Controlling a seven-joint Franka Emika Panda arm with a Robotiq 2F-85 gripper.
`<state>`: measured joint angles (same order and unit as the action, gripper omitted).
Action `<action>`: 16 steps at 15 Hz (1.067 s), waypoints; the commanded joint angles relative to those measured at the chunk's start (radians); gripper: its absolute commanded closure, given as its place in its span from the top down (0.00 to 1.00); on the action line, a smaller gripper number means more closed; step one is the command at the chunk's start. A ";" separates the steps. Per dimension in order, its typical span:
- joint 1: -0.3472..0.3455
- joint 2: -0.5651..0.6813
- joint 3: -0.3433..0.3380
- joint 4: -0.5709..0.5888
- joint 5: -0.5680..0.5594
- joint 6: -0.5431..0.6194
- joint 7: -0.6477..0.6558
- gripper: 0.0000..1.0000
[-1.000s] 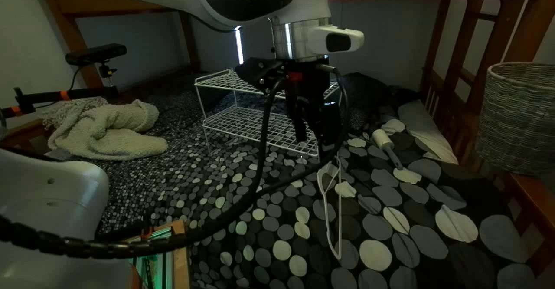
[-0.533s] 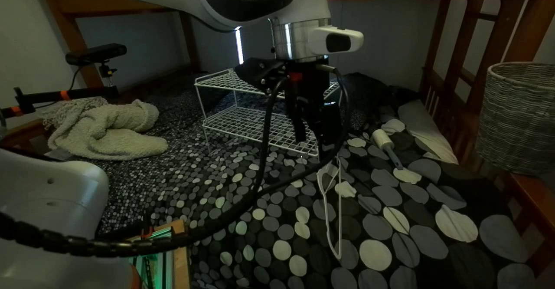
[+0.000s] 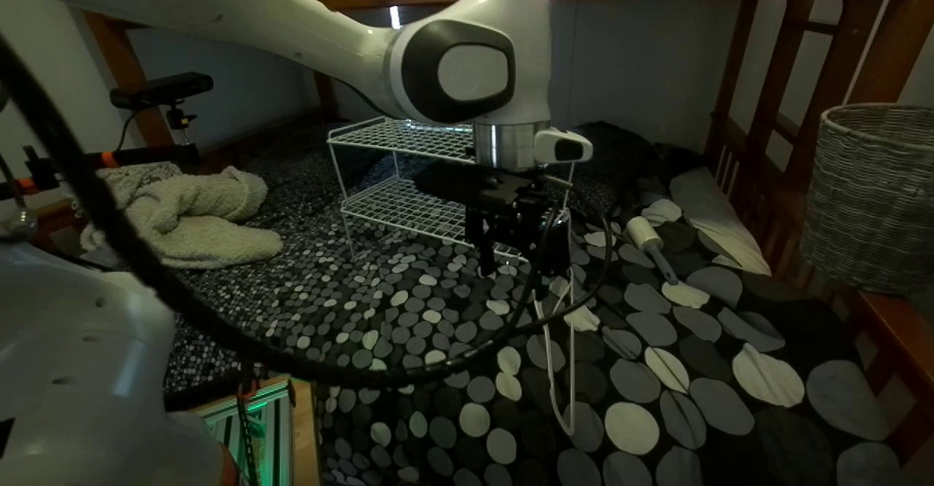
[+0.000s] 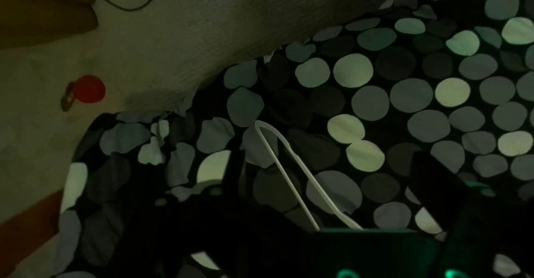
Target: Hang the hanger on the shoe rack
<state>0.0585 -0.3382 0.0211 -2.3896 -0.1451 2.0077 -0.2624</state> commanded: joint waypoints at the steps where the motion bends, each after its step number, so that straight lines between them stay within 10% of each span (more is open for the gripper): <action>1: 0.030 0.066 0.008 -0.052 -0.054 0.158 -0.110 1.00; 7: 0.064 0.171 0.014 -0.185 -0.030 0.555 -0.217 1.00; 16: 0.065 0.253 0.017 -0.180 -0.010 0.615 -0.255 1.00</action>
<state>0.1182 -0.1341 0.0440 -2.5640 -0.1849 2.5718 -0.4619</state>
